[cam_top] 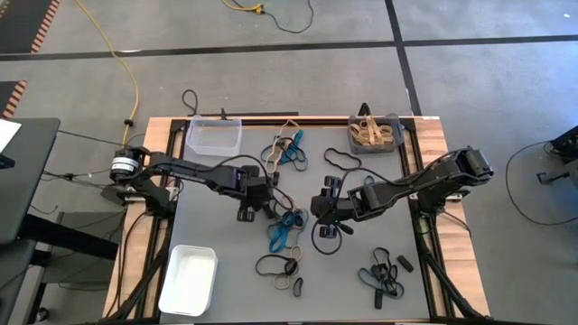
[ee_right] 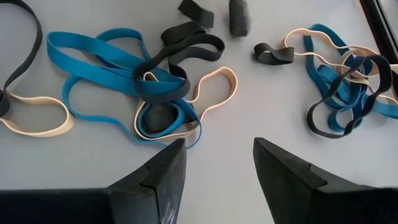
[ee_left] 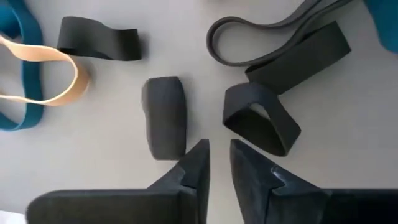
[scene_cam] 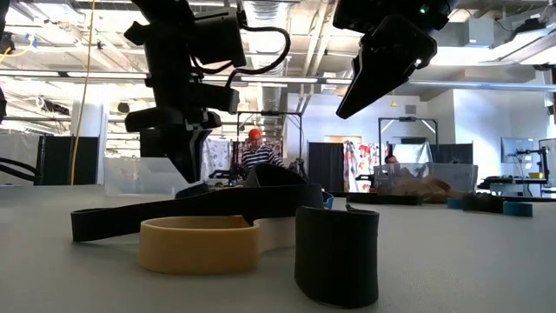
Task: Sort rubber bands into baskets
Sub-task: Put the black rubber band into the transparent bin
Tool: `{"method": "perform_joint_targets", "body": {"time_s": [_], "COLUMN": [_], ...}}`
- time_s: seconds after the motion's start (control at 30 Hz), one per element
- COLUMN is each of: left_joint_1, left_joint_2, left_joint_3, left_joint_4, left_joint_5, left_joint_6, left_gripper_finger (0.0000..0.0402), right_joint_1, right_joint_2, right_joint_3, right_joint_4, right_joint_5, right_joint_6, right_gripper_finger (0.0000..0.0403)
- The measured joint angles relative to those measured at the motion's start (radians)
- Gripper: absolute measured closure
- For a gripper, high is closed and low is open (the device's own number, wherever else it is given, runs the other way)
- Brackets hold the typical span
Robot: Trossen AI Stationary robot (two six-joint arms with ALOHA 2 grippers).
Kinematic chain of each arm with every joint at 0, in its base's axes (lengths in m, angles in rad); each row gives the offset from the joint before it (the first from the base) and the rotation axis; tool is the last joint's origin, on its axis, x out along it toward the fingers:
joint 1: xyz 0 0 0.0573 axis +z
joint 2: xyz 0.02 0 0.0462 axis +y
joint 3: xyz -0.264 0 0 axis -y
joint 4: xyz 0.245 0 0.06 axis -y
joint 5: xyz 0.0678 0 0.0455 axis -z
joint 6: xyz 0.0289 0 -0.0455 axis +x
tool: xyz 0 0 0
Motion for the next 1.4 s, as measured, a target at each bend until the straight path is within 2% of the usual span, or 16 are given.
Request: {"method": "perform_joint_targets", "body": {"time_s": [0.13, 0.3, 0.63, 0.73, 0.9, 1.03, 1.2, 1.3, 1.4], "left_joint_1": [-0.001, 0.011, 0.076, 0.085, 0.11, 0.13, 0.135, 0.134, 0.133], "left_joint_2": [0.0, 0.0, 0.054, 0.075, 0.096, 0.101, 0.101, 0.101, 0.1], "left_joint_3": [0.0, 0.0, -0.008, -0.021, -0.03, -0.03, -0.027, -0.007, 0.026], "left_joint_4": [0.0, 0.02, 0.099, 0.169, 0.165, 0.163, 0.162, 0.159, 0.106], "left_joint_5": [-0.021, -0.148, -0.031, -0.067, -0.089, -0.09, -0.107, -0.15, -0.236], "left_joint_6": [-0.007, -0.025, -0.002, -0.006, 0.003, -0.006, 0.017, 0.042, 0.069], "left_gripper_finger": [0.0322, 0.0313, 0.0305, 0.0286, 0.0261, 0.0284, 0.0381, 0.0397, 0.04], "right_joint_1": [0.0, 0.0, 0.0, 0.001, -0.002, -0.008, -0.018, -0.017, -0.016], "right_joint_2": [0.0, 0.0, 0.0, 0.0, 0.0, 0.0, 0.0, 0.0, 0.0], "right_joint_3": [0.0, 0.0, 0.0, -0.004, -0.031, -0.045, -0.046, -0.046, -0.046], "right_joint_4": [0.0, 0.0, 0.005, 0.017, 0.03, 0.04, 0.049, 0.053, 0.054], "right_joint_5": [0.0, 0.0, 0.0, 0.0, -0.004, -0.004, -0.004, -0.004, -0.005], "right_joint_6": [0.001, 0.002, 0.003, 0.003, 0.0, -0.001, -0.002, -0.006, -0.008], "right_gripper_finger": [0.0186, 0.0186, 0.0186, 0.0186, 0.0186, 0.0186, 0.0186, 0.0186, 0.0186]}}
